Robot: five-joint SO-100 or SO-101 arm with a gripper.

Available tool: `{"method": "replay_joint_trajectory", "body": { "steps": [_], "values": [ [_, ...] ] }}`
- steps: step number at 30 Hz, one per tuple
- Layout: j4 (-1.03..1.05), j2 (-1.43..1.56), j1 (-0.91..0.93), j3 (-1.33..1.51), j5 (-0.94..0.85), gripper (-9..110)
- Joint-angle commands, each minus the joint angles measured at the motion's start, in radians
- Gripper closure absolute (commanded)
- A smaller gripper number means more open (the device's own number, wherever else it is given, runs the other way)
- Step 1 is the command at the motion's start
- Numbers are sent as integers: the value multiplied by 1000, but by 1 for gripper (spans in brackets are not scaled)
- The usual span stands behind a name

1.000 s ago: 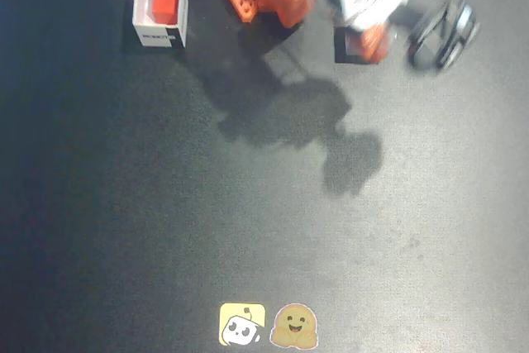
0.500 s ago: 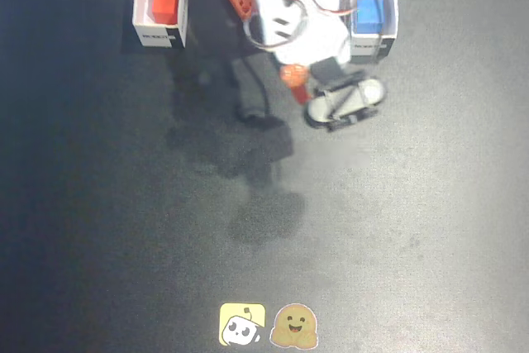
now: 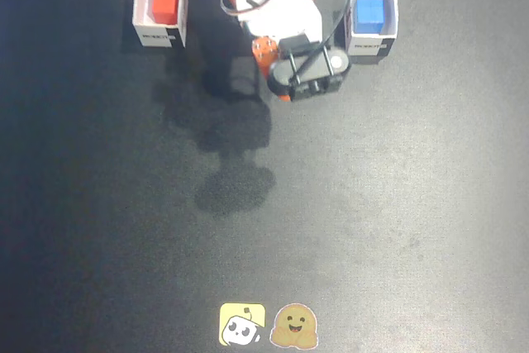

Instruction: Put the red cube in the right box and the blue cube in the left box.

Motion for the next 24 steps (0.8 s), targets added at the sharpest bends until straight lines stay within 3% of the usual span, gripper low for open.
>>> {"method": "replay_joint_trajectory", "body": {
  "steps": [1, 4, 24],
  "values": [
    [-15, 100, 11, 35, -3, 101],
    [8, 218, 18, 106, -2, 101],
    [43, 218, 89, 179, 91, 101]
  ]
}}
